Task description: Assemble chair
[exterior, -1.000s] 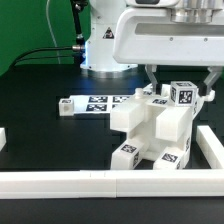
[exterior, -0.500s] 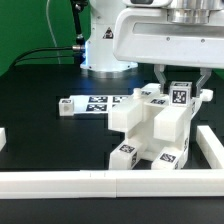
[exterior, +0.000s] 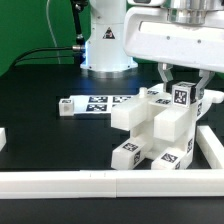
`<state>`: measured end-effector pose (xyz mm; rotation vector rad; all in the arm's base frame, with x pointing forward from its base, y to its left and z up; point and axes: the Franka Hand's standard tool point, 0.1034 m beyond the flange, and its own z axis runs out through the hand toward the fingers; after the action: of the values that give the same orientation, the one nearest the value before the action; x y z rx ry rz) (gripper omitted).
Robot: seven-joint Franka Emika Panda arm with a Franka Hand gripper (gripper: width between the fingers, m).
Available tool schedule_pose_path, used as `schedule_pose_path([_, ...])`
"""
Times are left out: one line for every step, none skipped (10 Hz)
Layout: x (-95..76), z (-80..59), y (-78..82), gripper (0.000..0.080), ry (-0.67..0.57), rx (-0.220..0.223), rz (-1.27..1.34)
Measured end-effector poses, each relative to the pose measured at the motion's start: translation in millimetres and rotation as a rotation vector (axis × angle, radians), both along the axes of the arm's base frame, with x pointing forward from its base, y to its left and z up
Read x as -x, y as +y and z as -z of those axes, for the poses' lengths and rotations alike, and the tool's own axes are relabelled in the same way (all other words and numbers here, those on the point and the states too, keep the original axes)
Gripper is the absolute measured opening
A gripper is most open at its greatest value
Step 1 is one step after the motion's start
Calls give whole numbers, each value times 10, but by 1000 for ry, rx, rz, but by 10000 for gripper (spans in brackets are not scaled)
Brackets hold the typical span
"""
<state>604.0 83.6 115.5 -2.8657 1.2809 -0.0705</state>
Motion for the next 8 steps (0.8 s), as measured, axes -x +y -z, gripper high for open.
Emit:
schedule_pose_path([-14,2,-5,284,-19,-19,122])
schedule_pose_path([-20,1,-2,284,-26,-35,206])
schedule_pose_path([-39,0,9,284,-36,-55,322])
schedule_pose_path([-57,-2,12,284,-47,-67,385])
schedule_pose_path([-64,-4,26,284,-47,-85,497])
schedule_pose_path([-64,-5,43,284,-45,-95,581])
schedule_pose_path([-63,-5,48,284,-45,-98,618])
schedule_pose_path([-63,-5,49,284,-45,-98,616])
